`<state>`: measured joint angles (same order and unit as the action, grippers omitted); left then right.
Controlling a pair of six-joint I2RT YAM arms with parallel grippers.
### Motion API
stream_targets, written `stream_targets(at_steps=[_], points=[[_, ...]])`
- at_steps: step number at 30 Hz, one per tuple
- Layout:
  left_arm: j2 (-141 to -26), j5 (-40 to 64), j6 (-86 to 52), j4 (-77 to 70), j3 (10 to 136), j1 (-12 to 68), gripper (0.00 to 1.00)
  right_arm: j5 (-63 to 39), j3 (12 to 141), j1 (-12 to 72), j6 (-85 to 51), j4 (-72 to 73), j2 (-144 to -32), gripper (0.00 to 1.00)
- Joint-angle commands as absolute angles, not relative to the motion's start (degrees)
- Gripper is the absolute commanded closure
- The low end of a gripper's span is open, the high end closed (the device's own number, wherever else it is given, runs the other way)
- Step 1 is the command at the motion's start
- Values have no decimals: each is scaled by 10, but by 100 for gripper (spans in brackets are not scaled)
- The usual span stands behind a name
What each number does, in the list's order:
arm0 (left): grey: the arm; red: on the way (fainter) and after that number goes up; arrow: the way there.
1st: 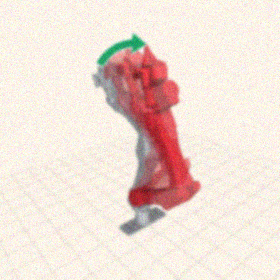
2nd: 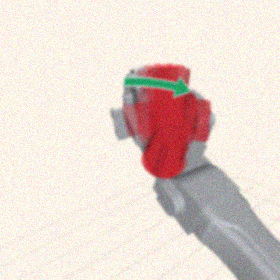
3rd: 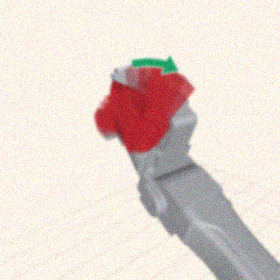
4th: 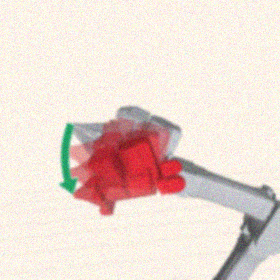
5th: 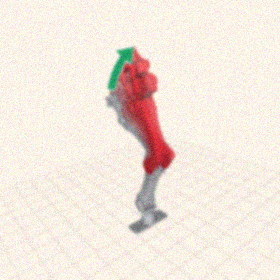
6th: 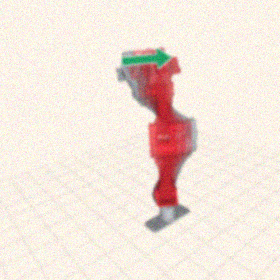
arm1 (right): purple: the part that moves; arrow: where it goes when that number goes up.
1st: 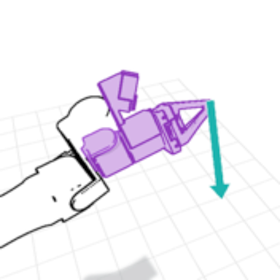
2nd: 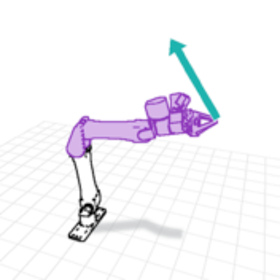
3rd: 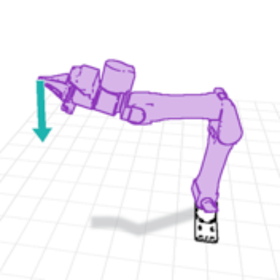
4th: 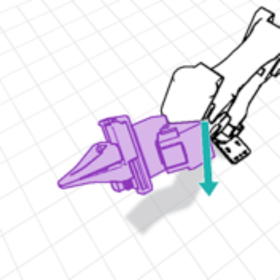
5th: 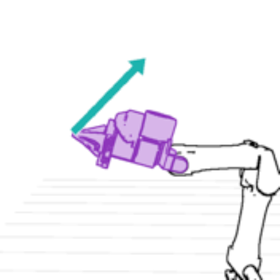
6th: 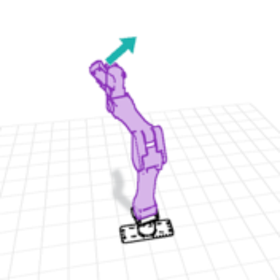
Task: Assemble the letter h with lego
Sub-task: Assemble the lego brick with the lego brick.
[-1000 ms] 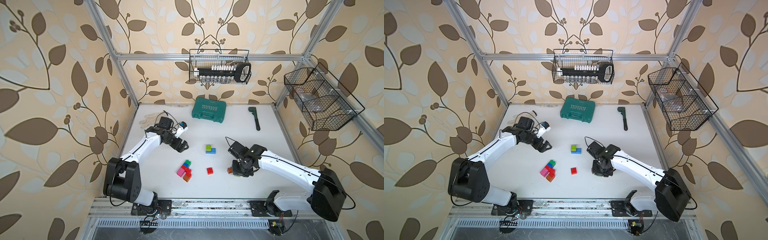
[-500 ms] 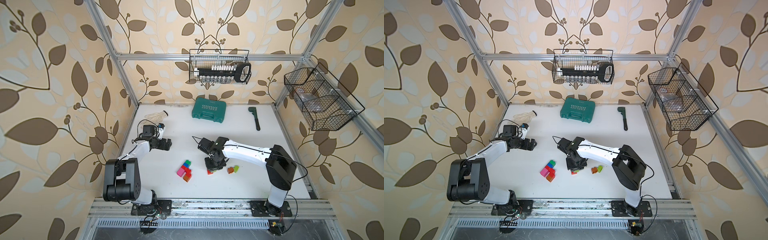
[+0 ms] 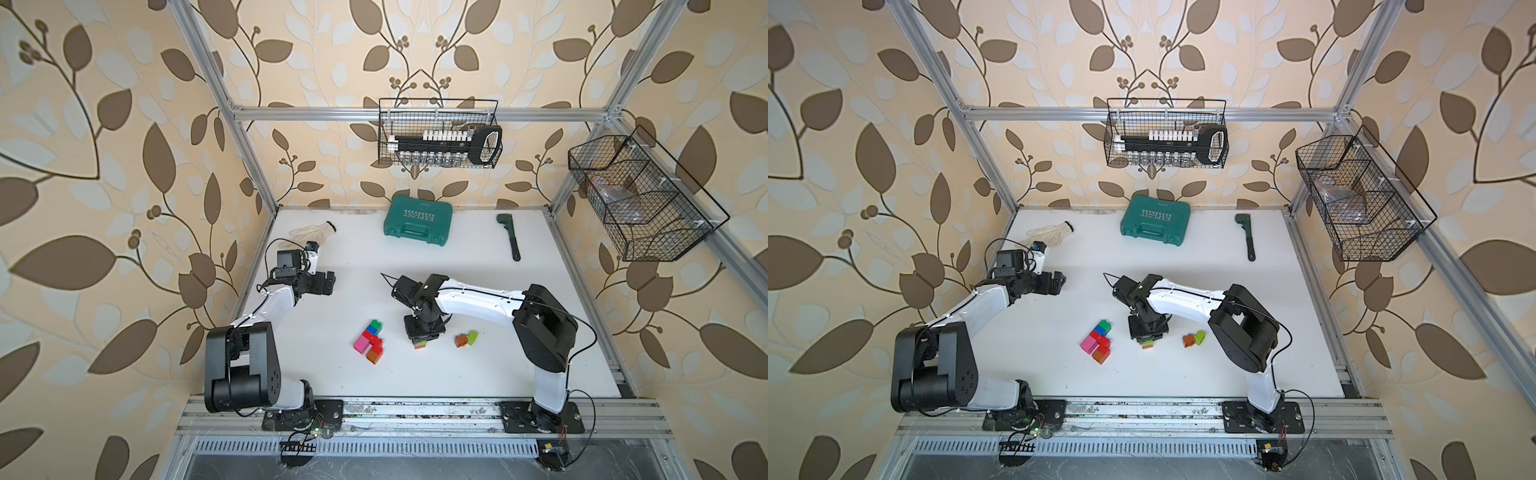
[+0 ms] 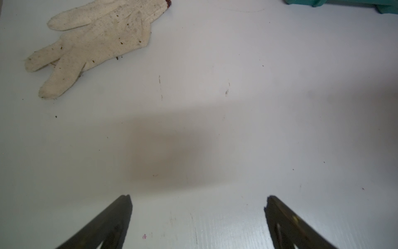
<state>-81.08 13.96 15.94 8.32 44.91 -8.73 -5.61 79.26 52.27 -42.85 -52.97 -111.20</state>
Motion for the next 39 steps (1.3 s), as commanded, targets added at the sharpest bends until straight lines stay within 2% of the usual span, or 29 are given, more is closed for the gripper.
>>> stream_targets(at_steps=[1,7,10,15,18,24,29,33,39], points=[[-801,135,153,74,450,-92,1,-63,789,522,-444,-526,-1132,73],[-801,136,152,76,451,-93,1,-33,773,529,-464,-535,-1155,73],[-803,139,151,80,454,-93,1,3,775,536,-474,-555,-1189,79],[-805,146,150,81,455,-93,1,-4,765,540,-487,-540,-1251,84],[-808,149,149,88,459,-93,1,-9,766,541,-491,-537,-1266,84],[-809,153,147,90,460,-94,1,-15,781,541,-495,-537,-1186,73],[-808,153,148,90,459,-94,1,-4,803,540,-494,-551,-1111,51],[-807,154,150,95,459,-94,1,9,809,540,-495,-565,-1063,38],[-795,183,156,122,471,-94,1,54,762,526,-518,-614,-949,36]])
